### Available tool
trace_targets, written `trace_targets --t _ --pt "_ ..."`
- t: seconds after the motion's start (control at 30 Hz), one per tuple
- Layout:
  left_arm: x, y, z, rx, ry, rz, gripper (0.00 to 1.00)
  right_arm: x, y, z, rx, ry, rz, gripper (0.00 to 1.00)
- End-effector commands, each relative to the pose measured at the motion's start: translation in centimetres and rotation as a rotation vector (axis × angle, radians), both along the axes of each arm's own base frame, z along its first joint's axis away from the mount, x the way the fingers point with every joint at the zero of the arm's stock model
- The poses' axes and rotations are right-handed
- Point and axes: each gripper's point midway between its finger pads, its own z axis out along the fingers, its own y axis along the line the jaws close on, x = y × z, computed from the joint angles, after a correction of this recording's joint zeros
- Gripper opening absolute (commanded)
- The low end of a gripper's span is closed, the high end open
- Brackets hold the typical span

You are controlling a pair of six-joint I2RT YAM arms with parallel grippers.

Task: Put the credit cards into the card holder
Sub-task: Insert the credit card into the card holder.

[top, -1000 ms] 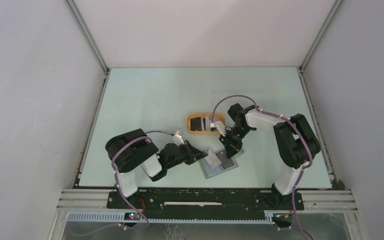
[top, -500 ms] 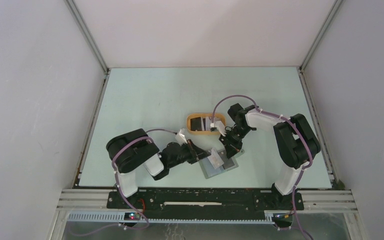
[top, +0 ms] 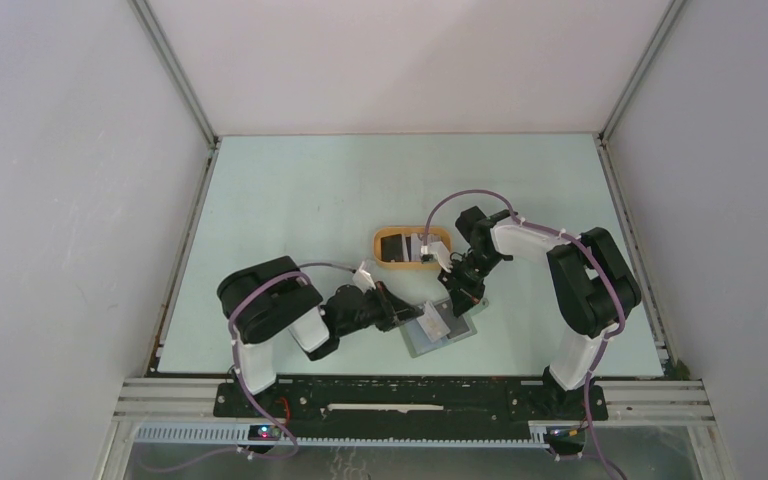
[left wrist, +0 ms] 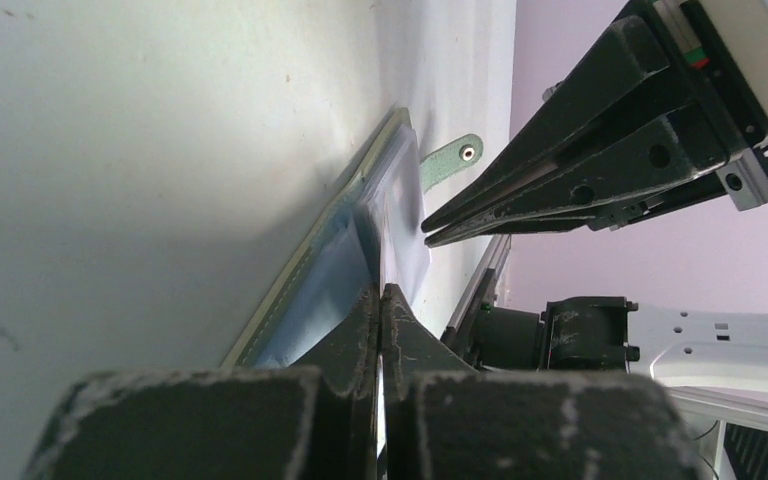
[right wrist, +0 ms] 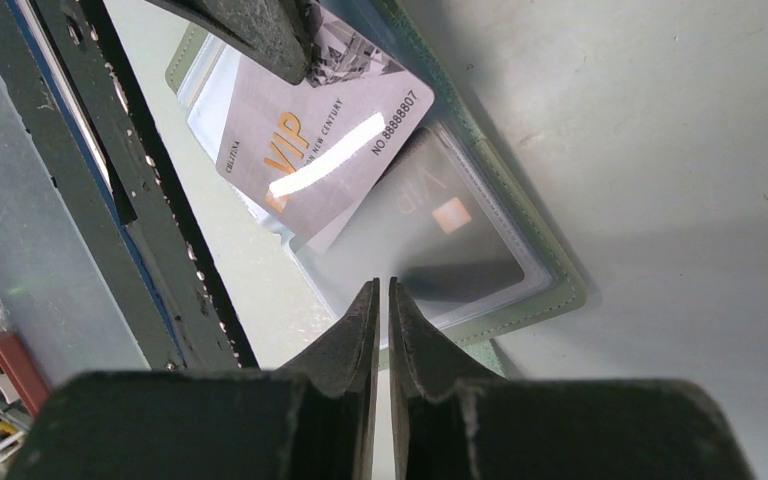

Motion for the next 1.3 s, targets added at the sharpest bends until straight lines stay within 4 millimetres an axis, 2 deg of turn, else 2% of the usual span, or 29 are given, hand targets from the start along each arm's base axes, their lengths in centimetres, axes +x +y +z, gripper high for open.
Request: trace_targets --t 0.0,0.4,0.67,1.27 --pt "-0.5 -0.4 -0.2 -0.012 0.044 -0.016 0.00 1.1 0.7 1.1 0.027 -0.042 -0.004 0.14" --pt "-0.9 -0.8 -1.0 -0.001 0.108 -0.033 0.00 1.1 0.7 1.2 0.030 -0.044 -0.006 0.14" --pt "-0.7 -1.7 -0.8 -0.008 0.113 -0.058 0.00 1.2 0.8 1.3 0.031 -0.047 -0.006 0.14" --pt "-1.2 -1.6 -1.3 -0.004 0.153 -0.070 0.00 1.2 0.8 1.3 0.028 -0.050 -0.008 0.14"
